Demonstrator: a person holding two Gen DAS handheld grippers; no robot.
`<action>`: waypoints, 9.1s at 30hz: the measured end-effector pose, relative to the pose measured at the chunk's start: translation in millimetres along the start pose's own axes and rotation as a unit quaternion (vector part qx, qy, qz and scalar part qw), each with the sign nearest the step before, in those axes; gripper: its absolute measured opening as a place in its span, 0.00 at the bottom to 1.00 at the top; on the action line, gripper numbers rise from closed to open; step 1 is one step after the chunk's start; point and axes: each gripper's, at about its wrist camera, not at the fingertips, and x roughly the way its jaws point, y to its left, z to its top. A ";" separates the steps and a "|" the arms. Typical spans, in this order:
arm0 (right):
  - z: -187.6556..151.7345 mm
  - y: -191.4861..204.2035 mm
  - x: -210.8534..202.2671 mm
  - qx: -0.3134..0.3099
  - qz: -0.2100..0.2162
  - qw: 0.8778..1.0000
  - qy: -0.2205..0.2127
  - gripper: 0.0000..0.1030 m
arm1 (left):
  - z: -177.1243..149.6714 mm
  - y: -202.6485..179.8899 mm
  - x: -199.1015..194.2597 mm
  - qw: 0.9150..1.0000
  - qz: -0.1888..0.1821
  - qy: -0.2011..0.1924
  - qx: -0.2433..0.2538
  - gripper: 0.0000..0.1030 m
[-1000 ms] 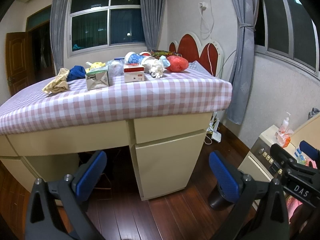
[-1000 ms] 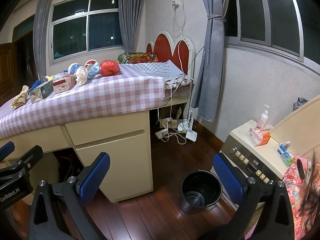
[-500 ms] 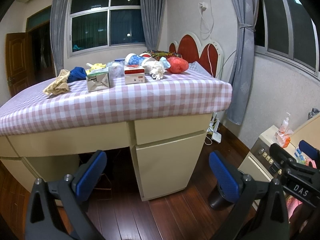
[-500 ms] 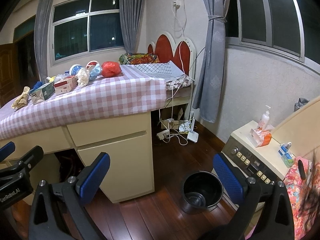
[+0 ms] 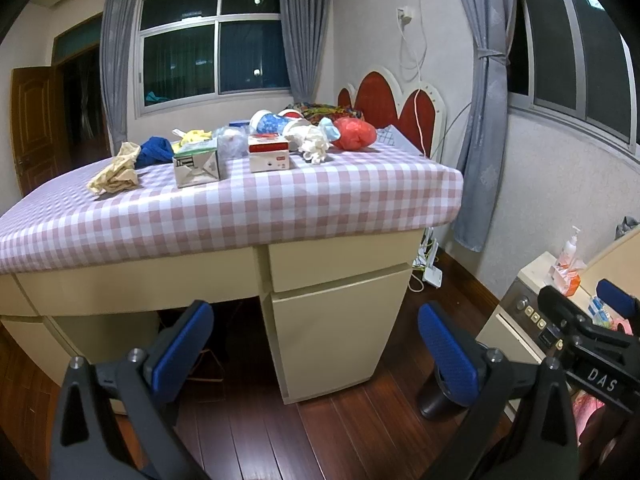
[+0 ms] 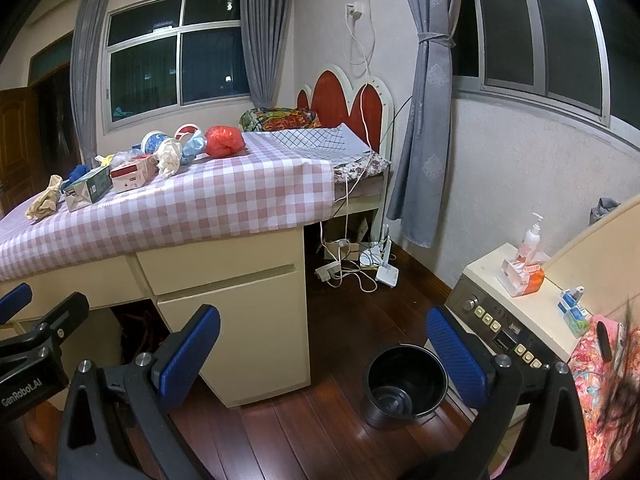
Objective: Collect trash
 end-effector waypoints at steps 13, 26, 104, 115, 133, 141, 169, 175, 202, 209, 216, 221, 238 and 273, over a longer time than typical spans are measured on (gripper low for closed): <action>1.3 0.0 -0.4 0.001 0.001 1.000 -0.001 1.00 | -0.4 0.6 0.1 1.000 0.000 0.000 0.001 1.00; 0.3 0.1 -1.6 0.001 0.002 1.000 -0.001 1.00 | -0.2 0.8 -0.5 1.000 -0.001 0.000 0.001 1.00; 168.7 179.3 208.4 -0.122 0.280 0.952 -0.004 0.19 | 124.4 139.1 152.9 0.992 0.074 -0.045 -0.094 0.56; 164.5 111.6 147.7 -0.100 0.250 0.962 -0.053 0.19 | 118.2 85.9 108.1 0.995 0.035 -0.087 -0.037 0.55; 93.2 -98.7 149.0 -0.020 0.104 0.994 0.012 0.19 | 68.3 -89.6 135.1 0.988 -0.144 -0.011 0.056 0.55; 25.8 -182.7 199.7 0.003 0.066 0.994 0.089 0.19 | 25.6 -173.2 185.0 0.971 -0.211 0.060 0.099 0.55; -221.3 -272.5 383.0 0.061 0.060 0.919 0.384 0.19 | -169.1 -305.0 351.8 0.870 -0.256 0.352 0.232 0.55; -233.2 -269.5 404.3 0.034 0.075 0.914 0.397 0.27 | -182.3 -320.5 371.0 0.850 -0.276 0.385 0.229 0.58; -150.3 -250.2 323.2 0.035 0.023 0.948 0.316 0.79 | -87.6 -197.3 294.4 0.942 -0.128 0.264 0.161 0.94; -95.9 -217.3 280.0 -0.008 0.039 0.963 0.267 0.79 | -52.3 -177.8 258.4 0.956 -0.123 0.220 0.150 0.94; -47.6 -167.4 230.7 -0.050 0.066 0.974 0.212 0.79 | -24.4 -142.8 214.1 0.970 -0.107 0.172 0.134 0.94; -14.2 -121.8 189.1 -0.075 0.091 0.979 0.166 0.80 | -3.1 -109.5 180.6 0.982 -0.077 0.129 0.117 0.94; 71.3 20.1 104.3 -0.105 0.202 0.973 0.048 0.80 | 50.6 44.8 90.0 1.000 0.011 0.023 0.004 0.94; 149.3 258.3 191.7 -0.137 0.244 0.960 0.022 0.80 | 115.5 249.5 142.9 0.977 0.181 -0.025 -0.109 0.94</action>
